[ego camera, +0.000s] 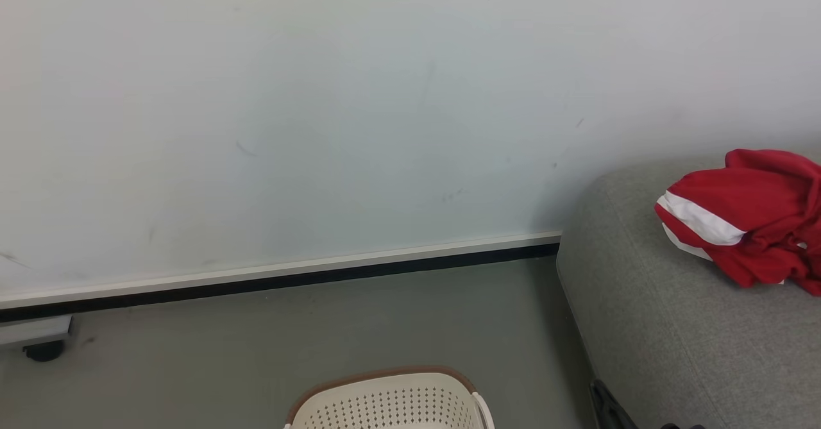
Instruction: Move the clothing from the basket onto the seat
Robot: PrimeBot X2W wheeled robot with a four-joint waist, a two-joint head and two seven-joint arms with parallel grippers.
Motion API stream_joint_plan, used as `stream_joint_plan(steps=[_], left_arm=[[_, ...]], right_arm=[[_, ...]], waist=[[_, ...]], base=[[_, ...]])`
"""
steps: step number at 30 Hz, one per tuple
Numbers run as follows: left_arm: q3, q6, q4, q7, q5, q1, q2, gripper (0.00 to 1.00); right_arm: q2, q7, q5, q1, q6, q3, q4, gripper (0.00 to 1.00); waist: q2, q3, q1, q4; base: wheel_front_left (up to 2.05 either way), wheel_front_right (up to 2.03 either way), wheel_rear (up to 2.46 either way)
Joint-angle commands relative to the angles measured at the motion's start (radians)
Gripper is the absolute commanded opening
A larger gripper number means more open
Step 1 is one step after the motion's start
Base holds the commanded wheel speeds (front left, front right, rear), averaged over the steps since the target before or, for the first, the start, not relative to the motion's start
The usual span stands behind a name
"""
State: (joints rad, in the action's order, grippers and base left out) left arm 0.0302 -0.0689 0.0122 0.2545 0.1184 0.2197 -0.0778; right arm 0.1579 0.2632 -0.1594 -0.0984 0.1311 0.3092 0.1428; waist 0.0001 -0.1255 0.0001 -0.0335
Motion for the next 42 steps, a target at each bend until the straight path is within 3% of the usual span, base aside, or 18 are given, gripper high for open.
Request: stream_joint_plan(steps=[1,23,27,42], left_arm=[[0.013,-0.002,0.007,-0.020,0.051,-0.019,-0.001,0.00],[0.057,-0.018,0.055,-0.132,0.442,-0.093,0.006,0.00],[0.073,-0.024,0.071,-0.169,0.567,-0.118,0.009,0.00],[0.100,-0.034,0.101,-0.235,0.786,-0.160,0.013,0.00]], right_arm=[[-0.002,-0.007,-0.055,0.008,0.000,-0.009,-0.012,0.00],[-0.019,-0.074,-0.451,0.066,0.000,-0.078,0.016,0.00],[-0.026,-0.098,-0.575,0.083,0.000,-0.102,0.024,0.00],[-0.041,-0.141,-0.791,0.110,0.000,-0.148,0.039,0.00]], waist=[[-0.0001,0.003,0.0000,0.001],[-0.0001,0.024,0.0000,0.006],[-0.0001,0.033,0.0000,0.009],[-0.0001,0.049,0.0000,0.013]], base=[[0.00,0.00,0.00],[0.00,0.00,0.00],[0.00,0.00,0.00],[0.00,0.00,0.00]])
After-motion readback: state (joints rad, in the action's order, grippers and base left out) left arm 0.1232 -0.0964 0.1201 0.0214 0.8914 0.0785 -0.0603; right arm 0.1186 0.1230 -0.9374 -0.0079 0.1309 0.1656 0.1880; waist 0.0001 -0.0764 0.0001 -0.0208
